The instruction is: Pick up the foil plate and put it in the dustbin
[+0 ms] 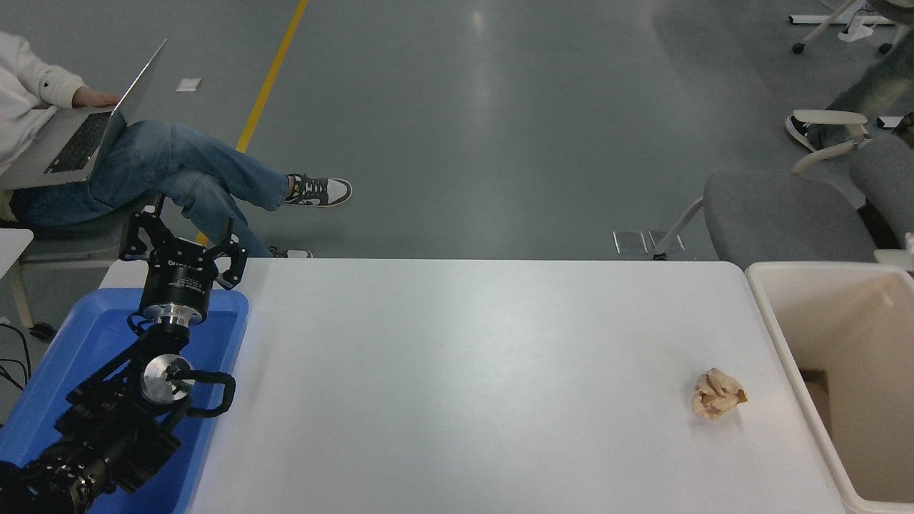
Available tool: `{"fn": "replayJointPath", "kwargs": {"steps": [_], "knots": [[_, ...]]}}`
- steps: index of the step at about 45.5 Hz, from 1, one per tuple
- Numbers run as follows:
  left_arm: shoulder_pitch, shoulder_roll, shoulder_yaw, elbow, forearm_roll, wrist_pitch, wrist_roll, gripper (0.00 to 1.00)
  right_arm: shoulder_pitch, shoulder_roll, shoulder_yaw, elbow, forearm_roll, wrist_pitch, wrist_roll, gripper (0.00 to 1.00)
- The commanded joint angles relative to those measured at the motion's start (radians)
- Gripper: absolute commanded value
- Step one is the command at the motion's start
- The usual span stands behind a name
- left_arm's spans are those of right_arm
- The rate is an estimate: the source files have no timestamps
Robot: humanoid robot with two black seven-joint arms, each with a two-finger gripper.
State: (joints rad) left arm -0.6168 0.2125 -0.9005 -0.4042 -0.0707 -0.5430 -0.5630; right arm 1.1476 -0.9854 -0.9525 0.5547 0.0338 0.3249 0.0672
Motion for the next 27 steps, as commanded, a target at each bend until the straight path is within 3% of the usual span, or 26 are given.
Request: {"fn": "replayJointPath", "kwargs": {"steps": [1,14,27], "knots": [[0.0,-0.001,0.0,0.001,0.0,0.0,0.0,0.99,-0.365,0.14,0.31,-0.225,0.0,-0.032,-0.032,0.0],[0.0,-0.001,0.0,0.001,0.0,0.0,0.0,0.99,-0.479,0.295,0.394,-0.39,0.001,-0.133,-0.096,0.0],[0.0,-0.001,0.0,0.001,0.0,0.0,0.0,0.99,-0.542,0.358,0.472,-0.432,0.001,-0.207,-0.214,0.0]]}}
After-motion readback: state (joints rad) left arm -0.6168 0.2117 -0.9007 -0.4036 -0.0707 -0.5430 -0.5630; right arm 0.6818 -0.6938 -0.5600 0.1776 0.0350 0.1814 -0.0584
